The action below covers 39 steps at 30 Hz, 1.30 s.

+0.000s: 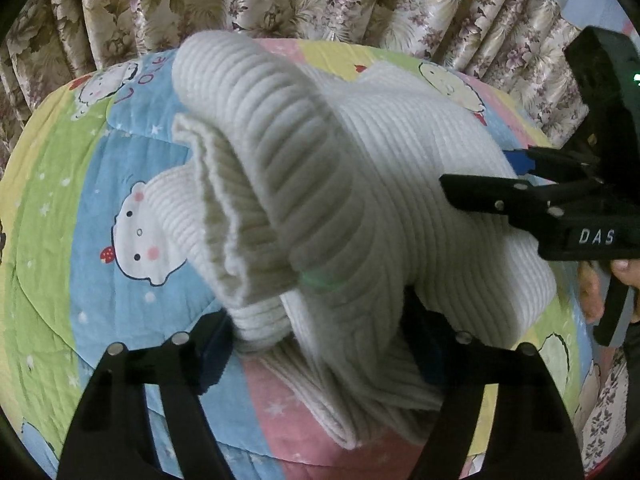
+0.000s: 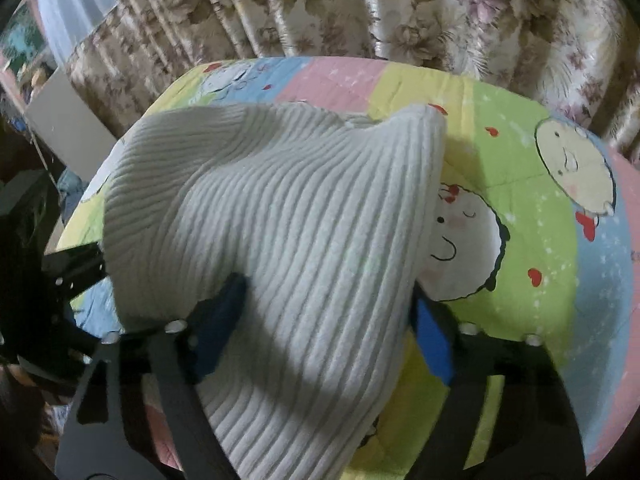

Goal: Fold small clothes

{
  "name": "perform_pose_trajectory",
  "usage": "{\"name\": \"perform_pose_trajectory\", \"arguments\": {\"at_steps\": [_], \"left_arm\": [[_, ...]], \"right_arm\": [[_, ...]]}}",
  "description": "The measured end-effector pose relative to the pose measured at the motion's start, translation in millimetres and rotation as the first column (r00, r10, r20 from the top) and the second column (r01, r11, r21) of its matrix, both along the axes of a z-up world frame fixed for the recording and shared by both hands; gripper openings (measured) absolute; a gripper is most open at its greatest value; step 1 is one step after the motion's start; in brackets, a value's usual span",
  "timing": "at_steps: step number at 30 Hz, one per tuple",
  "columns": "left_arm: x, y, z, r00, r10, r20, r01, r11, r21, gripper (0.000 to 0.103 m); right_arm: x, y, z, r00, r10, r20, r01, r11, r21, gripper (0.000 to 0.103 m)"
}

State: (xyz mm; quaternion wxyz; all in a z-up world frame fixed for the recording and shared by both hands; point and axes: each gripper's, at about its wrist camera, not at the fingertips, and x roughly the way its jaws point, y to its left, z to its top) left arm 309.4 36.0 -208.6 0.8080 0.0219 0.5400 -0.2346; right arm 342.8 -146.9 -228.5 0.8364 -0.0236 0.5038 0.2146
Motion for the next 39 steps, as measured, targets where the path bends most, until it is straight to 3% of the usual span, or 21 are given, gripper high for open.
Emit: {"name": "perform_pose_trajectory", "arguments": {"at_steps": [2, 6, 13, 21, 26, 30, 33, 36, 39], "left_arm": [[-0.7, -0.3, 2.2, 1.0, 0.0, 0.003, 0.0, 1.0, 0.004, 0.068], [-3.5, 1.2, 9.1, 1.0, 0.009, 0.018, -0.009, 1.0, 0.001, 0.052], [-12.2, -1.6, 27.4, 0.999, 0.02, 0.046, -0.021, 0.999, 0.03, 0.039], [-51.0, -21.6, 72.2, 0.993, 0.012, 0.118, -0.019, 0.998, 0.064, 0.039], [-89.1, -46.9, 84.1, 0.993, -0.006, 0.116, -0.003, 0.997, 0.079, 0.039], [-117.0, -73.9, 68.0, 0.998, -0.012, 0.063, 0.007, 0.997, 0.074, 0.04], [-128.5, -95.5, 39.5, 1.0, -0.027, 0.007, 0.026, 0.997, 0.072, 0.04], [-135.5, -107.0, 26.4, 0.999, -0.023, 0.038, 0.019, 0.993, 0.117, 0.045], [-133.4, -107.6, 24.6, 0.999, -0.01, 0.037, 0.006, 0.994, 0.11, 0.051]], "right_arm": [[-5.7, 6.9, 3.7, 0.999, 0.035, 0.032, -0.033, 0.998, -0.049, 0.057], [-11.0, 6.0, 7.6, 0.996, 0.043, 0.072, -0.039, 0.998, -0.054, 0.045], [-26.1, 6.9, 27.1, 0.985, 0.025, 0.172, -0.023, 1.0, -0.014, 0.039], [-67.1, -8.4, 67.1, 0.963, 0.02, 0.269, -0.022, 1.0, 0.005, 0.039], [-108.2, -33.1, 78.8, 0.958, -0.002, 0.286, 0.002, 1.0, -0.001, 0.039], [-139.0, -58.6, 61.8, 0.967, -0.012, 0.255, 0.023, 0.999, -0.04, 0.04], [-151.4, -70.6, 39.4, 0.974, 0.0, 0.228, 0.022, 0.995, -0.098, 0.04], [-161.9, -78.6, 14.6, 0.972, 0.025, 0.232, 0.012, 0.988, -0.156, 0.041], [-165.3, -85.5, 7.2, 0.967, 0.021, 0.255, 0.015, 0.99, -0.139, 0.043]]}}
